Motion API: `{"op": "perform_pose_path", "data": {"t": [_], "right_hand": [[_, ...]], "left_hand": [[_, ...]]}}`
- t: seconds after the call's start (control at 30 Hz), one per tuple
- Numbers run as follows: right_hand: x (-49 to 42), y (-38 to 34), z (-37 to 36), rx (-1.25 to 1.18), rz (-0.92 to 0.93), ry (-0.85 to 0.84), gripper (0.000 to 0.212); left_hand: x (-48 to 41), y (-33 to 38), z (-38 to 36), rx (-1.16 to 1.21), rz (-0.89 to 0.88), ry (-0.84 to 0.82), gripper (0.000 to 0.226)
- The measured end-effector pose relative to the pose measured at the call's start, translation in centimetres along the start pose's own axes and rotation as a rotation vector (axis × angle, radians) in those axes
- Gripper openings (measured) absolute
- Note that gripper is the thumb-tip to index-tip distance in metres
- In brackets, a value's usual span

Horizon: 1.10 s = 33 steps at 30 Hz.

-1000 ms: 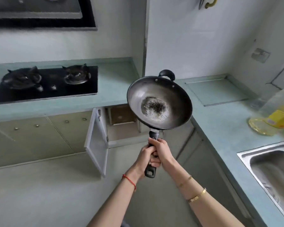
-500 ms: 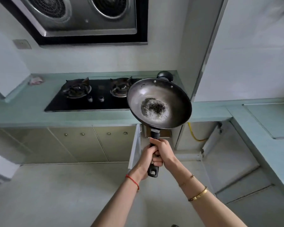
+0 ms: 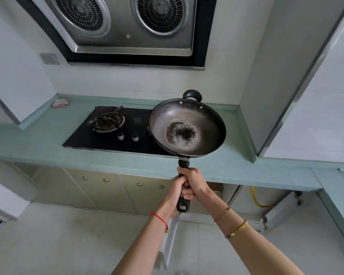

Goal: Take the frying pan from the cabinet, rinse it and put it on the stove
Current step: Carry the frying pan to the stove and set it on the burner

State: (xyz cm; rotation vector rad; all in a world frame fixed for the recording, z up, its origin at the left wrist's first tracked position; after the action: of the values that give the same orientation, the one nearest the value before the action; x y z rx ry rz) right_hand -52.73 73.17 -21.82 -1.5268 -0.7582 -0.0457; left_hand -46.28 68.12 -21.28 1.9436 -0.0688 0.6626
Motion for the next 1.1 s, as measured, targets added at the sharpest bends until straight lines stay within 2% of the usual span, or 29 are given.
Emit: {"op": "perform_pose_path", "data": {"t": [0.47,0.77,1.1], "right_hand": [[-14.2,-7.1,-5.2,0.041,-0.03,-0.069,0.027],[-21.9,-7.2,-10.0,0.08,-0.076,0.004,0.029],[-27.3,-6.2,-13.4,0.056,-0.134,0.096,0.03]], "left_hand": [[-11.9,9.2,4.1,0.15,0.022,0.05,0.044],[-18.5,12.1,9.9,0.105,0.106,0.075,0.045],[-23.5,13.5,14.7,0.036,0.182,0.021,0.047]]}}
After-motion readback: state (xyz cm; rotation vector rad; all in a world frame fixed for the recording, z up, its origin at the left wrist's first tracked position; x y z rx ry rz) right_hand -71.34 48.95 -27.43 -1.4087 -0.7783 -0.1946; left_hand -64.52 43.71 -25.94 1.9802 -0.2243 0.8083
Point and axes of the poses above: each hand's wrist, its own x-axis away from the middle knuckle, its own z-axis out of the back of the hand, y = z × x, the point moved 1 cm from there along -x, towards the middle knuckle, and after that the axes turned 11 degrees about -x, right-handed, at the moved point
